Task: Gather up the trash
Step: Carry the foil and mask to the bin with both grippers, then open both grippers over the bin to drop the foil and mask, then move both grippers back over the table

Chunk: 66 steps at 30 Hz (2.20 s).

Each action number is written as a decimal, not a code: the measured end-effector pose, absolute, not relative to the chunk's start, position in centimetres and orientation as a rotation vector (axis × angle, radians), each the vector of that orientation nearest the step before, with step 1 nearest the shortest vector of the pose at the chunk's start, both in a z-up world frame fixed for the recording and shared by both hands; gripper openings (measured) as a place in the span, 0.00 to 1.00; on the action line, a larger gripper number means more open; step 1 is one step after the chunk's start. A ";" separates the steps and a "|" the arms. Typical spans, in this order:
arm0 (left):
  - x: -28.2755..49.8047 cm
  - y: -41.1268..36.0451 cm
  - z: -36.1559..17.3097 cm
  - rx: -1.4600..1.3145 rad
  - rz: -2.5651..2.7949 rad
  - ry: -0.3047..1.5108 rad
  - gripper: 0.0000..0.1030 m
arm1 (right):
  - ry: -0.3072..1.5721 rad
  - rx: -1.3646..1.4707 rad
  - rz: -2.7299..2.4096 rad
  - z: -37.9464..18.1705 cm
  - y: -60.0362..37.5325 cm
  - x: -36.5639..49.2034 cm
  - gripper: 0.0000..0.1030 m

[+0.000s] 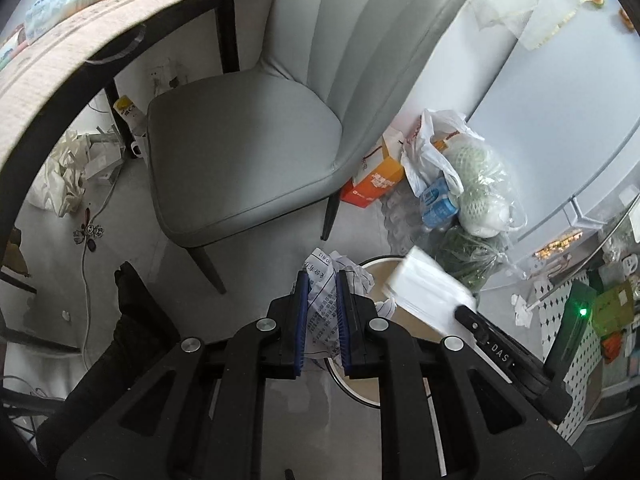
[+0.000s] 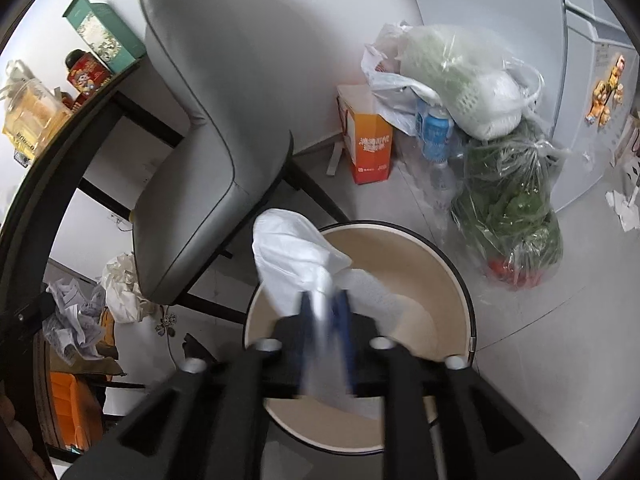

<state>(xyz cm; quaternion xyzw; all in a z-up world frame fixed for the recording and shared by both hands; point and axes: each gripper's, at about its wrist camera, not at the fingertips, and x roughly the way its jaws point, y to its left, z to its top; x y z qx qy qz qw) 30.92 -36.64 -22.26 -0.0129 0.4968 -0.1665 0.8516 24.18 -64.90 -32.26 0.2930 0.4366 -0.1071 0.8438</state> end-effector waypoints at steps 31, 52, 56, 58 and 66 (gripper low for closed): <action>27.7 -41.2 -15.7 -0.087 -0.588 1.031 0.82 | 0.695 0.660 -0.280 -20.3 -64.2 11.5 0.59; 19.8 -23.8 3.6 -0.143 -0.468 0.591 0.94 | 0.453 0.443 -0.140 -3.6 -52.3 8.8 0.93; 17.6 -18.6 5.5 -0.190 -0.381 0.507 0.94 | 0.413 0.383 -0.072 -1.4 -48.7 8.4 0.93; 16.8 -16.5 5.8 -0.226 -0.366 0.482 0.94 | 0.415 0.362 -0.031 -0.8 -47.0 8.4 0.93; 11.3 -7.9 4.3 -0.268 -0.267 0.352 0.94 | 0.400 0.256 0.074 0.4 -40.9 8.3 0.93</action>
